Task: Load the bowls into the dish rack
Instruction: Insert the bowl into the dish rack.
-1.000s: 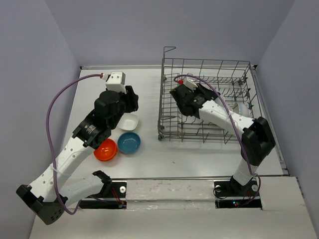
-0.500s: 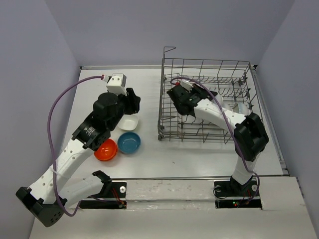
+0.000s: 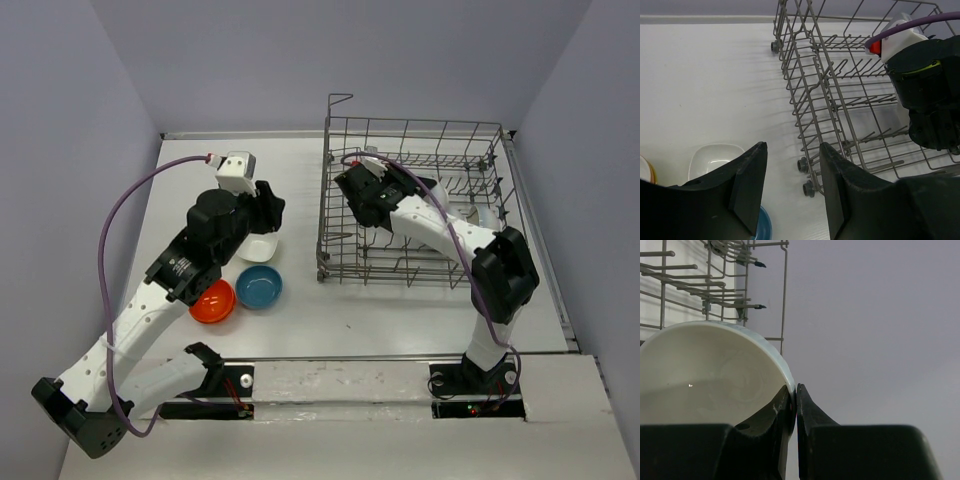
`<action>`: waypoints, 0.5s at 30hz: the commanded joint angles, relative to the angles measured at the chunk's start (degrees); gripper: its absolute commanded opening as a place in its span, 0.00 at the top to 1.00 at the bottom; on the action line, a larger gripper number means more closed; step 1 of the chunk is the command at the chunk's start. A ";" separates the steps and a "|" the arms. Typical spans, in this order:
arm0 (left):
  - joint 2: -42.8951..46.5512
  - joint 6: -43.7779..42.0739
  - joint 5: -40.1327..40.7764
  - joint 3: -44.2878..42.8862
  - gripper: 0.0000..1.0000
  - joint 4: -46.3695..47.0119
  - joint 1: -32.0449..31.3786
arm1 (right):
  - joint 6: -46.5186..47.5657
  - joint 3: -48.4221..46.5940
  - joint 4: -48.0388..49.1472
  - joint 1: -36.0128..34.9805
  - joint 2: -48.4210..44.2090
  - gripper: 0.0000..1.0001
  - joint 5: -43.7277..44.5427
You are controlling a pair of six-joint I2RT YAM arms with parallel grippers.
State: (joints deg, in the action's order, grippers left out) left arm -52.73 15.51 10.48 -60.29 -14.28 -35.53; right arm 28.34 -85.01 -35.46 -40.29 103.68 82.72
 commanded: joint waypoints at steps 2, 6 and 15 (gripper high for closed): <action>1.40 -0.48 -1.34 1.58 0.44 3.38 0.20 | 1.55 -1.82 0.57 1.36 -3.04 0.99 18.88; 0.96 -0.30 -1.34 1.93 0.44 3.65 0.20 | 1.46 1.51 0.66 2.50 -4.97 0.99 18.80; -2.11 0.49 -3.36 1.14 0.44 3.47 0.37 | 1.28 4.50 0.92 3.03 -7.27 0.99 19.24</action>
State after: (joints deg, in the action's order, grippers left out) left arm -54.61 15.68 8.60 -58.63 -13.04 -35.51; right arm 28.29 -80.73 -35.29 -37.82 98.59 82.72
